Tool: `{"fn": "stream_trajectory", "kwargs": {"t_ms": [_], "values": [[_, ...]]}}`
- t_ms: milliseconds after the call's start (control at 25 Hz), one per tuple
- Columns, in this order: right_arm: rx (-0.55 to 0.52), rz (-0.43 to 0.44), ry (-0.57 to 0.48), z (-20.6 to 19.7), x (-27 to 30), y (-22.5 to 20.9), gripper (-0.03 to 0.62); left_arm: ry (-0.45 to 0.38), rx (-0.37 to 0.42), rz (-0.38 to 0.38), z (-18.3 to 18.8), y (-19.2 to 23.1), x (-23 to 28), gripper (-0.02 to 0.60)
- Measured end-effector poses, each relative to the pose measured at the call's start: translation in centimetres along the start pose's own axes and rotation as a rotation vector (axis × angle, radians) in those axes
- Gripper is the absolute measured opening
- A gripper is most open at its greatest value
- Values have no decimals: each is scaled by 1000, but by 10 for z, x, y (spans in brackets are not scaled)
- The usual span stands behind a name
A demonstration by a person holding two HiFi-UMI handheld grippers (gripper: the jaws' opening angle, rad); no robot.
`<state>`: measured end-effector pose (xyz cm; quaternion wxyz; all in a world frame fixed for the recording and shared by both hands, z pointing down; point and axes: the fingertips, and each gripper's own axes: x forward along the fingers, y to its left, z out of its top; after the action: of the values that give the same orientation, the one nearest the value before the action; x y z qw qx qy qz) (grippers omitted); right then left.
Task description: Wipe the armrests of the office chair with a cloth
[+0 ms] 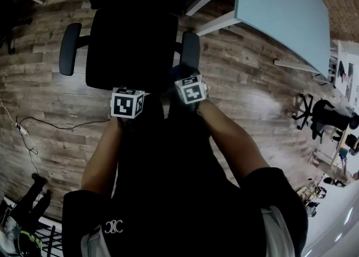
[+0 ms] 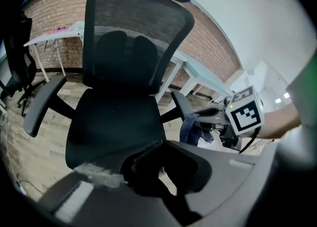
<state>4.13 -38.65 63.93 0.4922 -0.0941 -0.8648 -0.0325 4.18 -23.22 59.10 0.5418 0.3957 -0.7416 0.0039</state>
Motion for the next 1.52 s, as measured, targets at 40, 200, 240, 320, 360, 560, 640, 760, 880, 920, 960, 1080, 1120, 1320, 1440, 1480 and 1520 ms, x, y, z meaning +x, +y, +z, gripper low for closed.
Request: {"fn": "stream_trajectory", "kwargs": {"t_ms": [40, 200, 240, 320, 360, 560, 640, 760, 880, 920, 960, 1080, 1120, 1320, 1440, 1480, 1520], "values": [[-15, -8, 3, 7, 5, -7, 64, -6, -13, 4, 1, 2, -2, 5], [-75, -51, 8, 39, 25, -46, 64, -7, -60, 15, -3, 7, -9, 5], [-88, -62, 6, 47, 28, -56, 64, -1, -69, 18, -7, 7, -9, 5], [-112, -83, 0, 62, 34, -74, 64, 9, -82, 22, -16, 8, -8, 5], [-122, -90, -4, 68, 38, -82, 64, 12, -88, 24, -19, 9, -7, 5], [-157, -104, -16, 86, 56, -113, 64, 14, -99, 30, -24, 9, -1, 5], [-156, -106, -24, 90, 61, -125, 64, 15, -95, 37, -22, 6, 3, 5], [-134, -111, -42, 96, 63, -140, 64, 16, -94, 49, -20, -2, 6, 5], [-94, -109, -52, 94, 62, -154, 64, 10, -100, 61, -16, -15, 10, 5], [-82, -106, -53, 91, 61, -159, 64, 9, -103, 65, -15, -20, 12, 5], [-74, -105, -54, 87, 60, -163, 64, 9, -104, 67, -13, -25, 15, 5], [-53, -97, -45, 70, 53, -174, 64, 16, -100, 70, -8, -43, 25, 5], [-53, -88, -41, 63, 50, -175, 63, 19, -97, 72, -6, -49, 28, 5], [-60, -5, -54, 22, 35, -150, 61, 36, -68, 77, 5, -75, 47, 5], [-74, 48, -68, -2, 24, -125, 61, 49, -37, 74, 9, -89, 57, 5], [-87, 71, -74, -5, 19, -118, 61, 55, -28, 74, 15, -94, 59, 5], [-101, 96, -80, -7, 15, -114, 61, 60, -21, 75, 23, -99, 61, 5]]}}
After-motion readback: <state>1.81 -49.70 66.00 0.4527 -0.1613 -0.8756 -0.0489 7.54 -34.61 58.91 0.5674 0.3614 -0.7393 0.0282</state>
